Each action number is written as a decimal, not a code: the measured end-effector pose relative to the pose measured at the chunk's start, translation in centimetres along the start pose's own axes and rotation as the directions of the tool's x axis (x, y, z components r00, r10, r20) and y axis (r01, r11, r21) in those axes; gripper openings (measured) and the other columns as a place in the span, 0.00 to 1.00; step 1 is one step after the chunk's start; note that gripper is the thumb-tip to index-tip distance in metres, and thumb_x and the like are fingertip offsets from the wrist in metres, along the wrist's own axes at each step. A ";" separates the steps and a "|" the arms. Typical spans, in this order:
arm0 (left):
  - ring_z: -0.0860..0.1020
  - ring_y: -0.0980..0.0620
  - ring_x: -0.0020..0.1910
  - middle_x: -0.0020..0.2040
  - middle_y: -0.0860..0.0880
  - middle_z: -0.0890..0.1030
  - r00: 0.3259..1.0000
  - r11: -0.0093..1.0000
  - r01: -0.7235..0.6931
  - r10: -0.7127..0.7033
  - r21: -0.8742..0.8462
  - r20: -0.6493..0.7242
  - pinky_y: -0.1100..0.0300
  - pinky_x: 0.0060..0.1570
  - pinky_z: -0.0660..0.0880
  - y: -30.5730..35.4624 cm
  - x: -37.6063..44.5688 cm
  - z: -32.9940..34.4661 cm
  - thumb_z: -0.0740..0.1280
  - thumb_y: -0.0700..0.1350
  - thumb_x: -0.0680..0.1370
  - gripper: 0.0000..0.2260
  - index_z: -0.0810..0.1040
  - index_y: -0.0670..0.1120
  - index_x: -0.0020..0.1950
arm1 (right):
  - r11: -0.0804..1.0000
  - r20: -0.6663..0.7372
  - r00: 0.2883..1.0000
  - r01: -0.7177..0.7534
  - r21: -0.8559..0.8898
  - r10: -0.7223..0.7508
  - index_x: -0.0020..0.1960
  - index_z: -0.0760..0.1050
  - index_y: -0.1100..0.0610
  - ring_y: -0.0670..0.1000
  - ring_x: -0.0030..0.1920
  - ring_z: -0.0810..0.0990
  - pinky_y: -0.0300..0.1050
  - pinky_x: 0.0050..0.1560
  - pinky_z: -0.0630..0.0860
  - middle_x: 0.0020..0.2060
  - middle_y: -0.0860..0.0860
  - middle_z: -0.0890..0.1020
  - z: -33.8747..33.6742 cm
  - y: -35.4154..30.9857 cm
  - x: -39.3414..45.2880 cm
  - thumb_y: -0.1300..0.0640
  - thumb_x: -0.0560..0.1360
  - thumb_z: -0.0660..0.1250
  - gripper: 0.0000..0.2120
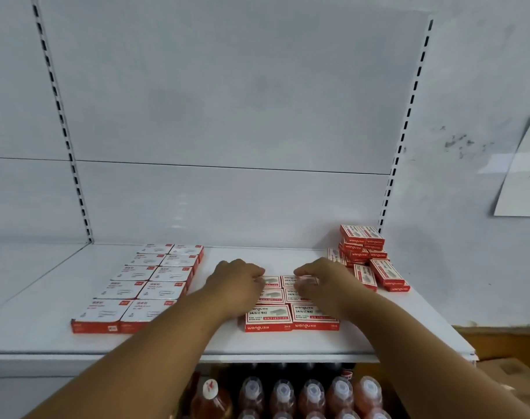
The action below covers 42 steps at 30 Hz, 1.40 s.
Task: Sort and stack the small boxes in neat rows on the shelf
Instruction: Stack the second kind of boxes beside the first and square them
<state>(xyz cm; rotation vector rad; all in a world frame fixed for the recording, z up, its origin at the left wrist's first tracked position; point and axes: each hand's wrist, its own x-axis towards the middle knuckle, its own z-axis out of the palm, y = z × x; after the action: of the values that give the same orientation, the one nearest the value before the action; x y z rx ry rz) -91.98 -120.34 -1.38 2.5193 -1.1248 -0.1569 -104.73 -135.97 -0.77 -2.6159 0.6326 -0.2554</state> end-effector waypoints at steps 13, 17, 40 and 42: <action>0.61 0.53 0.74 0.76 0.55 0.65 0.960 0.959 -0.281 0.280 0.042 0.011 0.59 0.72 0.56 -0.4 -2.6 0.8 0.57 0.54 0.83 0.20 0.68 0.54 0.75 | 0.973 0.006 0.973 0.229 0.029 -0.230 0.63 0.76 0.46 0.40 0.63 0.71 0.42 0.67 0.68 0.64 0.41 0.75 0.5 1.4 -2.6 0.43 0.75 0.68 0.18; 0.61 0.53 0.74 0.76 0.55 0.65 0.953 0.949 -0.302 0.301 0.088 0.019 0.57 0.72 0.57 -0.5 -2.4 0.9 0.55 0.54 0.84 0.20 0.67 0.54 0.76 | 0.973 0.002 0.973 0.232 -0.001 -0.232 0.64 0.76 0.46 0.42 0.64 0.71 0.46 0.67 0.69 0.64 0.42 0.75 0.7 1.3 -2.6 0.42 0.76 0.67 0.18; 0.75 0.51 0.61 0.66 0.53 0.76 0.941 0.945 -0.325 0.321 0.025 0.111 0.56 0.60 0.73 13.0 3.0 1.6 0.62 0.51 0.80 0.16 0.74 0.54 0.68 | 0.936 -0.286 0.928 -0.297 -0.187 0.237 0.61 0.70 0.48 0.55 0.57 0.75 0.50 0.57 0.73 0.56 0.51 0.77 -6.2 10.9 -1.6 0.35 0.71 0.66 0.25; 0.77 0.50 0.55 0.60 0.50 0.79 0.951 0.955 -0.288 0.276 0.071 0.143 0.56 0.54 0.74 14.8 4.2 2.5 0.62 0.55 0.80 0.15 0.77 0.51 0.63 | 0.952 -0.230 0.945 -0.269 -0.146 0.232 0.60 0.70 0.49 0.54 0.54 0.77 0.48 0.52 0.74 0.55 0.50 0.79 -6.5 11.7 -1.3 0.37 0.71 0.67 0.23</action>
<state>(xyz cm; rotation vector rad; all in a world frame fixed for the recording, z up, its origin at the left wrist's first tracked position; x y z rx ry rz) -100.00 -133.16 2.20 2.4201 -1.5641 -0.2004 -112.21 -147.07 -0.42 -2.6565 1.0993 -0.4178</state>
